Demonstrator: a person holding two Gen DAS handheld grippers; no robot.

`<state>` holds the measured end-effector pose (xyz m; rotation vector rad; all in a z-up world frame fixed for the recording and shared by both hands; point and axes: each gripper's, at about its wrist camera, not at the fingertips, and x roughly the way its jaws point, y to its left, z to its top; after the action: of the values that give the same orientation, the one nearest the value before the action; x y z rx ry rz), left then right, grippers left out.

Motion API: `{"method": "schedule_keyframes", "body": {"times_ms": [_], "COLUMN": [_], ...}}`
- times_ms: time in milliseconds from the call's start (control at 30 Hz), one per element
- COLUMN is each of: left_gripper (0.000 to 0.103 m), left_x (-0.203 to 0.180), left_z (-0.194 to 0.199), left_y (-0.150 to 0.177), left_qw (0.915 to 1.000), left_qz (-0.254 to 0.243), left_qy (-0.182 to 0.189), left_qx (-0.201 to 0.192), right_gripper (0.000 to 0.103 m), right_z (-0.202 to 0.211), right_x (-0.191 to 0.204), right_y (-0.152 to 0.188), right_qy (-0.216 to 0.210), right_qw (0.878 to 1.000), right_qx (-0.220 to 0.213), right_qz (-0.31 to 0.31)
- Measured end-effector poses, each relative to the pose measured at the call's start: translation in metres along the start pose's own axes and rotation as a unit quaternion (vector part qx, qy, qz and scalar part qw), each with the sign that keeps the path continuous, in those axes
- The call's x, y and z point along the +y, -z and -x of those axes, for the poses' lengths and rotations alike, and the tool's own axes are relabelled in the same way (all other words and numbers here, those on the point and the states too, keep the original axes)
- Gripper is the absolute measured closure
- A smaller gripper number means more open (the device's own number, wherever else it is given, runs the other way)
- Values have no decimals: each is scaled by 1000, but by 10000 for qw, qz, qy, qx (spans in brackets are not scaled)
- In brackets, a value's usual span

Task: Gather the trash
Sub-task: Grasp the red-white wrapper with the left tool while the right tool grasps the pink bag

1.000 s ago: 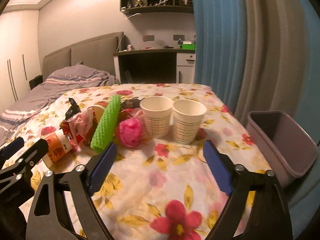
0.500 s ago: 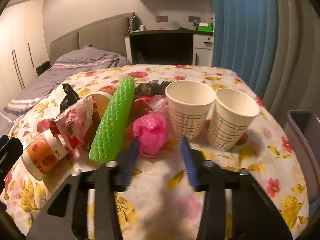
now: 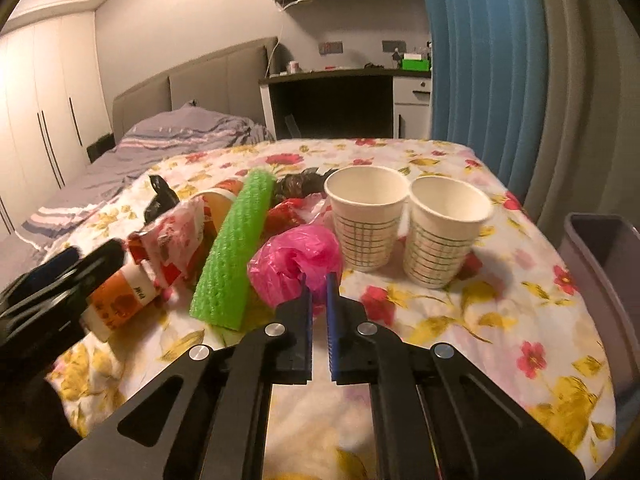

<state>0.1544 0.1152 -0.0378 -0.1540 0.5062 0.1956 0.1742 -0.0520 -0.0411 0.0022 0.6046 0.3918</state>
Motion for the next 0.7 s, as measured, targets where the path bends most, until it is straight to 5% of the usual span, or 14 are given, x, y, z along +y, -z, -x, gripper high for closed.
{"method": "schedule_keyframes", "body": {"times_ms": [333, 500, 700], "left_gripper": [40, 64, 80], "left_x": [-5, -7, -12], "left_z": [-34, -40, -38], "left_y": [-9, -7, -6], "left_qw": [9991, 9980, 9977], "left_qz": [-117, -137, -177], "left_qy": [-38, 78, 221], "left_qx": [416, 606, 621], "right_gripper": [96, 96, 96], "right_z": [38, 44, 51], "right_x": [-22, -29, -34], "right_y": [4, 6, 9], "right_qy": [2, 26, 28], "right_qw": [9994, 9992, 9988], "right_qx": [-274, -317, -364], "right_qz": [-191, -247, -320]}}
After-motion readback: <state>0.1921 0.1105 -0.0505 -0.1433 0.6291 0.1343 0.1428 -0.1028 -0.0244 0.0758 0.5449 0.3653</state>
